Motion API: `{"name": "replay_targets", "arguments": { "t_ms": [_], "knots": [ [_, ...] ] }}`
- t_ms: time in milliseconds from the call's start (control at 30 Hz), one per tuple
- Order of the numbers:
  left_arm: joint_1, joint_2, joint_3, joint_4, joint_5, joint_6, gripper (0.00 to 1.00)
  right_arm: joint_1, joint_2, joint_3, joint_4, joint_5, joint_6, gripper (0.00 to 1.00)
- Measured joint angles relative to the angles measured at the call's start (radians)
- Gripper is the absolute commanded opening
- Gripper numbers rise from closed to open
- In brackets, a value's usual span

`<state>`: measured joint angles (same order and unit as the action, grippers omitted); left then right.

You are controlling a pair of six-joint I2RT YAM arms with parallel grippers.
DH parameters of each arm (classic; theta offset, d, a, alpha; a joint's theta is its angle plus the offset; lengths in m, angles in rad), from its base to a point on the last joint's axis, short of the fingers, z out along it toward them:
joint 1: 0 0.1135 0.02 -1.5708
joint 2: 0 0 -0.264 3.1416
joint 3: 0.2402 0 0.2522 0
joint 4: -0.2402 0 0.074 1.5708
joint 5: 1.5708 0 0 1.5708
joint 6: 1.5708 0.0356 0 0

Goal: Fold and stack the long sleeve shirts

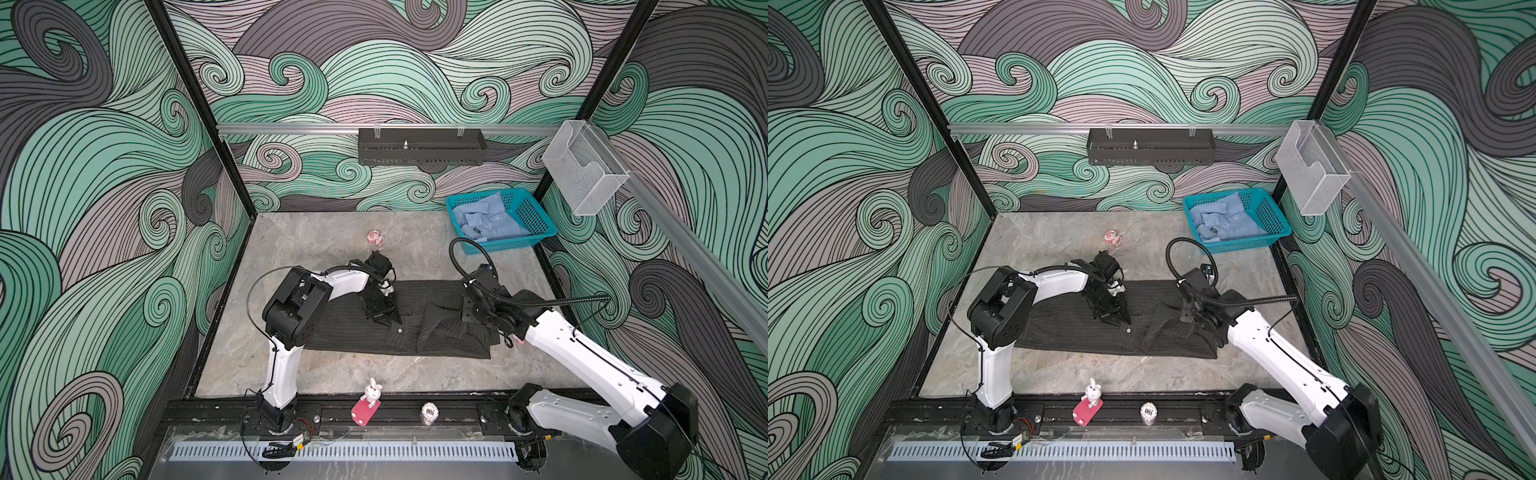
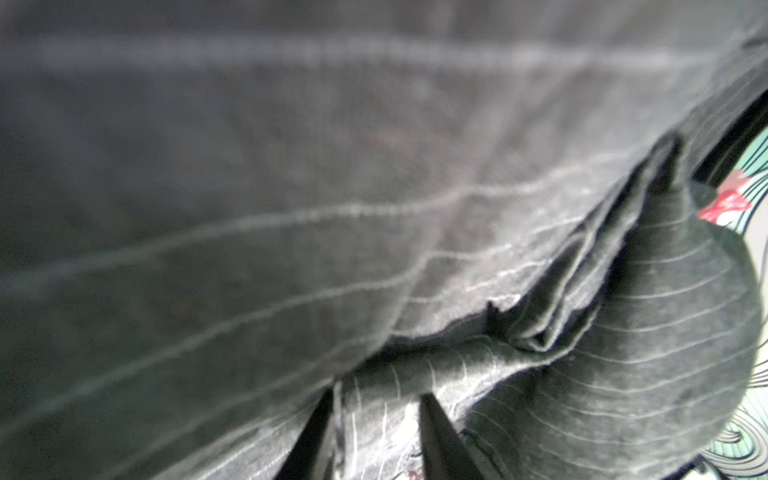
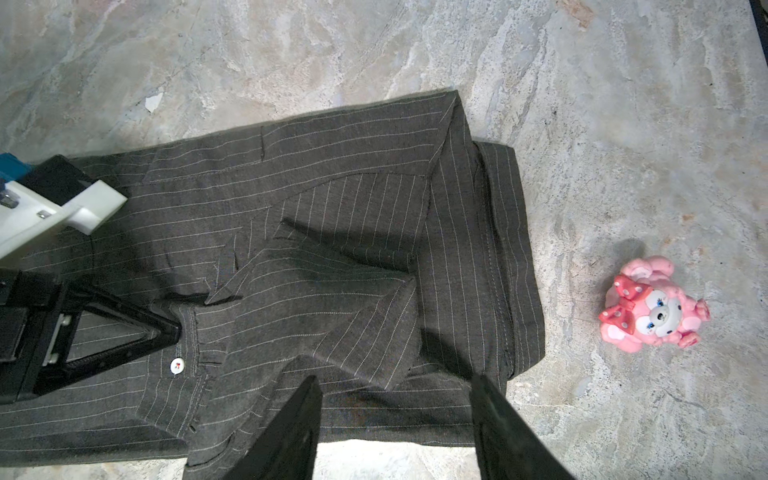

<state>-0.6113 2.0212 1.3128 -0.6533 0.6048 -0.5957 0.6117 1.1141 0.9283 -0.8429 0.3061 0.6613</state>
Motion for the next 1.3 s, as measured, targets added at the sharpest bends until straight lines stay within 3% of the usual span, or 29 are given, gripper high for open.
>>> {"name": "replay_targets", "arguments": {
  "t_ms": [133,333,600,767,1067,1300],
  "knots": [
    [-0.005,0.001,0.017,-0.010,-0.003,0.018,0.00,-0.006,0.000,-0.002,0.003,-0.004,-0.003,0.59],
    [-0.008,-0.076,0.037,-0.078,-0.056,0.079,0.00,-0.045,0.001,-0.006,0.012,-0.029,-0.008,0.60],
    [-0.008,-0.507,0.153,-0.212,-0.192,0.294,0.00,-0.112,0.081,0.000,0.053,-0.104,-0.012,0.61],
    [-0.011,-0.711,0.098,-0.222,-0.246,0.411,0.00,-0.126,0.156,0.043,0.091,-0.151,-0.015,0.61],
    [-0.013,-0.826,0.045,-0.294,-0.266,0.507,0.00,-0.182,0.291,0.153,0.154,-0.209,-0.026,0.60],
    [-0.014,-0.967,0.059,-0.360,-0.255,0.544,0.00,-0.213,0.431,0.224,0.171,-0.245,-0.045,0.53]
  ]
}}
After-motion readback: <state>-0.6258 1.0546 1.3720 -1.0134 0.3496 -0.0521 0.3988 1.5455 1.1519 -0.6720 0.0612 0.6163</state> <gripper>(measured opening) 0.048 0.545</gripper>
